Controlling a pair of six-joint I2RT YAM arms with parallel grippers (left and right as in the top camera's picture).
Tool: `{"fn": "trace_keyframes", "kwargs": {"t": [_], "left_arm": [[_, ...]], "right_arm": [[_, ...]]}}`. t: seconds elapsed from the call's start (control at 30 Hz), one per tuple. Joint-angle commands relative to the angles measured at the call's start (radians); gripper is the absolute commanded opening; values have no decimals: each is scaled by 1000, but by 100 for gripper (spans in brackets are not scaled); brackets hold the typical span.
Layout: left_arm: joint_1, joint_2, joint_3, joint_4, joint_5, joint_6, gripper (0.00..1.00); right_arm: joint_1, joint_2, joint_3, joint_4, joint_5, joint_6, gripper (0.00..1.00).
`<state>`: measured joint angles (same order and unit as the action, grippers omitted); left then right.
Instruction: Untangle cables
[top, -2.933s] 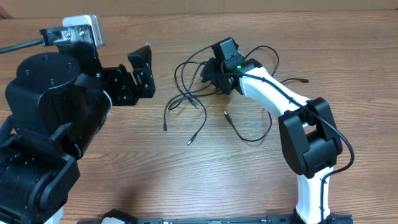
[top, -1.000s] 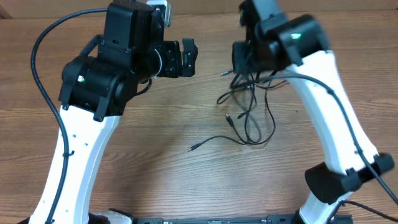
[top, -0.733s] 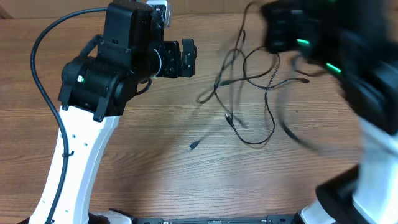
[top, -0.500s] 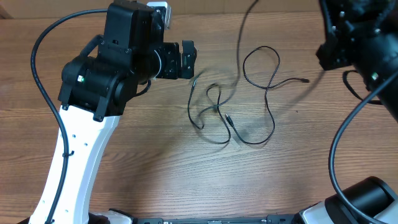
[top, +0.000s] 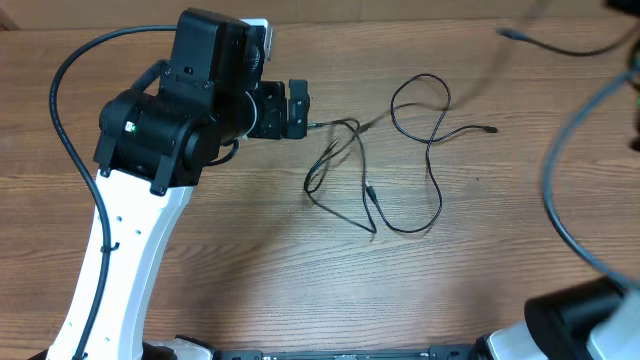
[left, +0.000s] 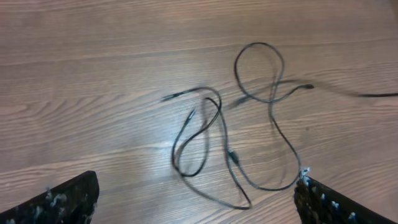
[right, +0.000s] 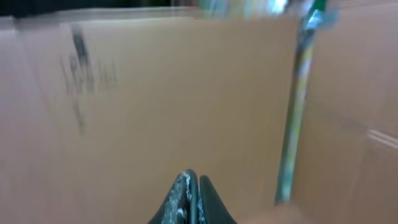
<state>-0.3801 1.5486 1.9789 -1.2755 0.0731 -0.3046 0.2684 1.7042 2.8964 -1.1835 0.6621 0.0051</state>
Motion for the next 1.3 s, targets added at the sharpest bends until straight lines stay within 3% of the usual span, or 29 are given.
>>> {"fn": "trace_keyframes", "kwargs": {"t": [0.0,0.17,0.33,0.63,0.87,1.07,1.27], "left_arm": [[2,8,5,-8,-40,22,100],[1,34,5,-8,-39,21,100],[0,64,5,-14,-39,21,100],[0,83,5,-40,-39,22,100],[0,83,5,-51,-39,22,100],[0,83,5,-59,-39,22,100],[0,83,5,-59,-39,22,100]], "right_arm": [[-2,-117,18,91,58,-67,4],[-2,-166,18,217,51,-174,4],[-11,-162,-3,224,95,-298,4],[-102,-175,-270,237,92,-319,4],[-153,-175,-473,210,43,-228,4],[-318,-175,-574,104,19,-11,4],[-551,-172,-634,13,-341,130,4]]}}
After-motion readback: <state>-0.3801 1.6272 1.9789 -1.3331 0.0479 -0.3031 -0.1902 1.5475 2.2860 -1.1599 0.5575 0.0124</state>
